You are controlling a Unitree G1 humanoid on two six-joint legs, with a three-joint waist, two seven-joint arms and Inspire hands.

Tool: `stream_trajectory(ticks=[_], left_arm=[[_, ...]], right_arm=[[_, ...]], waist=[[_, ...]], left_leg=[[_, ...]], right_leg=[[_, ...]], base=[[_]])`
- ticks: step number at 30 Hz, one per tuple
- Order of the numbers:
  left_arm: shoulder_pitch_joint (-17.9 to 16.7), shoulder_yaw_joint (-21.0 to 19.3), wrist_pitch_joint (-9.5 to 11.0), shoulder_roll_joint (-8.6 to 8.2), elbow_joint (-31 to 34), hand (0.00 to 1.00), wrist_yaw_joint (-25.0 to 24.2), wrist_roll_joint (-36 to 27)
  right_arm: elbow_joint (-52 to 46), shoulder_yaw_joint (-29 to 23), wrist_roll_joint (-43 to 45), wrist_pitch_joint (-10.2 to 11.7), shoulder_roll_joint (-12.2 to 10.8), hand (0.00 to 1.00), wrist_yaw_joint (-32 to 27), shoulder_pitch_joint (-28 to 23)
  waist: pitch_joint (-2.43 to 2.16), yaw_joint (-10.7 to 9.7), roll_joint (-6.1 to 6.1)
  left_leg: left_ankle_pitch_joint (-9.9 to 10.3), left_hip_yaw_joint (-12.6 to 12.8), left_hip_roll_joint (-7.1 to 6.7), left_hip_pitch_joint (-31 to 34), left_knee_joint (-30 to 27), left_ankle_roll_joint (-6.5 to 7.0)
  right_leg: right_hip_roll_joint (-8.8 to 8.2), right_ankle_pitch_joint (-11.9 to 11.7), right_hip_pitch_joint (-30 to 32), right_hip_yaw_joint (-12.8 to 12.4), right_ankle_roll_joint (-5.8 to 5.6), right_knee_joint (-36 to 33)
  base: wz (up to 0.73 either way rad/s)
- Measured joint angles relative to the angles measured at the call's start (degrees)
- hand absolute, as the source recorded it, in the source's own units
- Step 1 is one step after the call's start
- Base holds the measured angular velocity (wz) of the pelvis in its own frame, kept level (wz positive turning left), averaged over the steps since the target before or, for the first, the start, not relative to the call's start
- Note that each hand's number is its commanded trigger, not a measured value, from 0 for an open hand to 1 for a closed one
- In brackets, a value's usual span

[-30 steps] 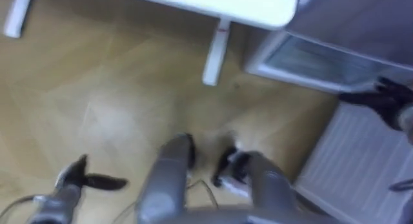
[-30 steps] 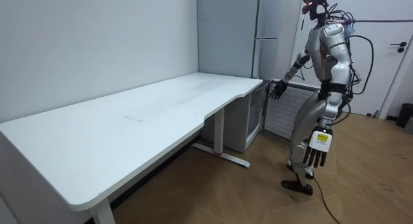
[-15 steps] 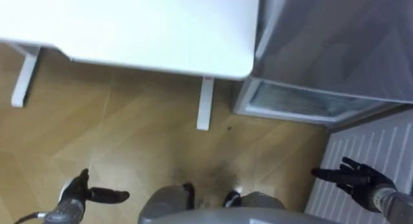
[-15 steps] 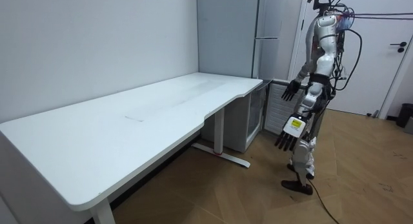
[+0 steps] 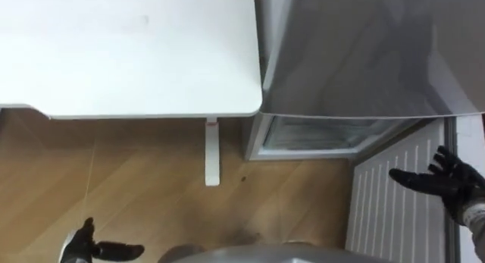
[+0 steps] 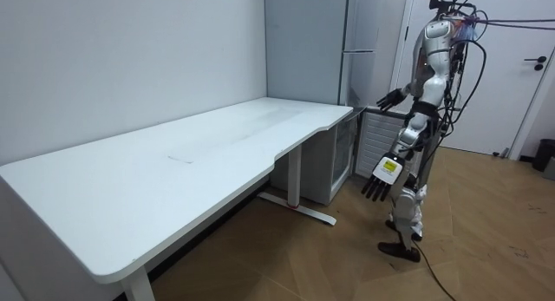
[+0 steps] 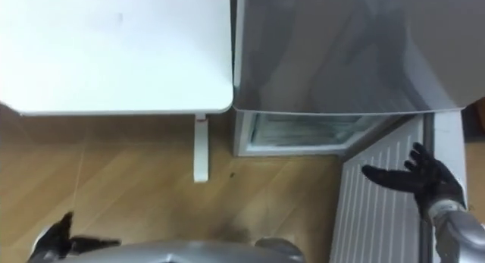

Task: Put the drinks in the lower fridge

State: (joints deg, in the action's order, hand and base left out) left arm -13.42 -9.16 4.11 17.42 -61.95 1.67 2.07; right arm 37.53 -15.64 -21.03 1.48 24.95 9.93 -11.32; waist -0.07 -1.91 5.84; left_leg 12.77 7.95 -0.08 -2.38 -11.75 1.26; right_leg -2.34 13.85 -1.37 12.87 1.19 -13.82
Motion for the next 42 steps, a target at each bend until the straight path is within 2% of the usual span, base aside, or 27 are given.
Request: stream_trajectory(ticks=[2,7,9,10,13,15,19,27,30,34,39,42], left_arm=[[-1.01,-0.60,-0.31,-0.06,0.01,0.00,-0.14,1.25],[-1.02,-3.06,-1.76,-0.92,0.22,0.00,-0.85,2.65],[-0.78,-3.14,-2.44,-1.06,0.29,0.00,-1.03,3.27],[-0.75,-3.25,-2.98,-1.14,0.49,0.00,-1.03,3.93],[-0.65,-3.92,-4.85,-1.58,0.89,0.00,-0.88,4.75],[-0.65,-4.14,-5.61,-1.76,0.92,0.00,-0.69,4.79],[-0.05,-4.15,-6.70,-1.80,1.22,0.00,-0.57,4.81],[0.96,-3.72,-7.68,-2.55,1.77,0.00,-0.51,4.28],[1.10,-3.63,-7.81,-2.88,1.73,0.00,0.13,3.70],[1.37,-2.96,-7.81,-3.41,1.75,0.00,-0.13,3.64],[2.11,-2.94,-7.78,-3.32,1.70,0.00,-0.12,3.66],[2.32,-2.95,-7.78,-3.41,1.45,0.00,-0.12,3.71]], right_arm=[[-5.65,-0.89,2.29,0.00,0.00,0.00,-1.30,-1.14],[-15.98,-2.90,6.23,0.44,0.00,0.00,-4.15,-2.49],[-17.60,-3.40,8.75,0.48,-0.02,0.00,-5.31,-3.11],[-17.91,-3.72,9.44,0.41,-0.02,0.00,-5.93,-3.36],[-18.69,-4.70,9.98,0.07,-0.03,0.00,-7.35,-3.62],[-18.71,-6.19,9.10,-0.15,-0.03,0.00,-7.52,-3.86],[-18.51,-8.26,7.73,-0.49,-0.03,0.00,-8.72,-4.08],[-15.30,-8.24,6.00,-2.41,-0.61,0.00,-9.87,-5.53],[-10.93,-8.25,6.01,-2.91,-1.86,0.00,-10.08,-5.64],[-9.12,-8.21,4.83,-3.02,-4.42,0.00,-10.46,-6.61],[-5.67,-8.16,2.84,-3.33,-4.74,0.00,-10.36,-6.77],[-3.69,-8.16,2.59,-3.40,-5.62,0.00,-10.14,-6.57]], waist=[[0.07,-0.61,-0.06],[0.14,-1.11,-0.41],[0.13,-1.25,-0.43],[-0.02,-1.34,-0.14],[-0.05,-2.41,-0.07],[-0.08,-3.02,-0.02],[-0.12,-3.16,-0.24],[-0.18,-4.47,-0.48],[-0.02,-5.15,0.20],[0.00,-5.73,0.19],[-0.07,-5.64,0.11],[-0.26,-5.20,-0.17]], left_leg=[[0.00,0.12,0.06,-1.06,0.44,0.00],[-0.01,1.16,0.43,-1.12,0.51,-0.01],[0.00,1.33,0.47,-1.11,0.57,-0.01],[0.00,1.40,0.46,-1.18,0.76,-0.01],[-0.01,1.84,0.44,-1.37,1.03,-0.01],[0.00,2.24,0.44,-1.35,1.06,-0.01],[-0.01,3.16,0.80,-1.90,1.23,-0.01],[0.00,5.18,1.21,-4.09,2.38,-0.03],[0.00,5.60,1.37,-4.19,2.37,-0.03],[0.01,5.98,1.46,-4.27,2.36,-0.04],[0.08,6.64,1.54,-4.24,2.40,-0.12],[0.16,7.48,1.75,-4.24,2.52,-0.23]], right_leg=[[0.20,-0.01,-0.79,-0.56,-0.01,0.27],[0.77,-0.79,-0.74,-1.70,0.15,1.23],[0.77,-0.83,-0.70,-1.89,0.10,1.31],[0.79,-0.84,-0.62,-2.03,0.08,1.30],[0.84,-0.90,-0.49,-2.49,-0.02,1.30],[0.85,-0.93,-0.39,-2.68,-0.04,1.28],[1.41,-1.58,-0.11,-5.02,0.16,1.28],[2.27,-2.00,-0.68,-8.04,0.30,1.96],[2.41,-2.20,-0.67,-8.32,0.40,2.08],[2.70,-2.39,-0.50,-9.24,0.36,2.11],[2.84,-2.91,-0.22,-9.79,0.26,2.20],[3.25,-3.38,0.13,-10.54,0.33,2.20]], base=[[-0.12],[-0.11],[-0.04],[-0.06],[-0.06],[-0.09],[-0.30],[-0.21],[-0.10],[-0.07],[-0.07],[-0.15]])
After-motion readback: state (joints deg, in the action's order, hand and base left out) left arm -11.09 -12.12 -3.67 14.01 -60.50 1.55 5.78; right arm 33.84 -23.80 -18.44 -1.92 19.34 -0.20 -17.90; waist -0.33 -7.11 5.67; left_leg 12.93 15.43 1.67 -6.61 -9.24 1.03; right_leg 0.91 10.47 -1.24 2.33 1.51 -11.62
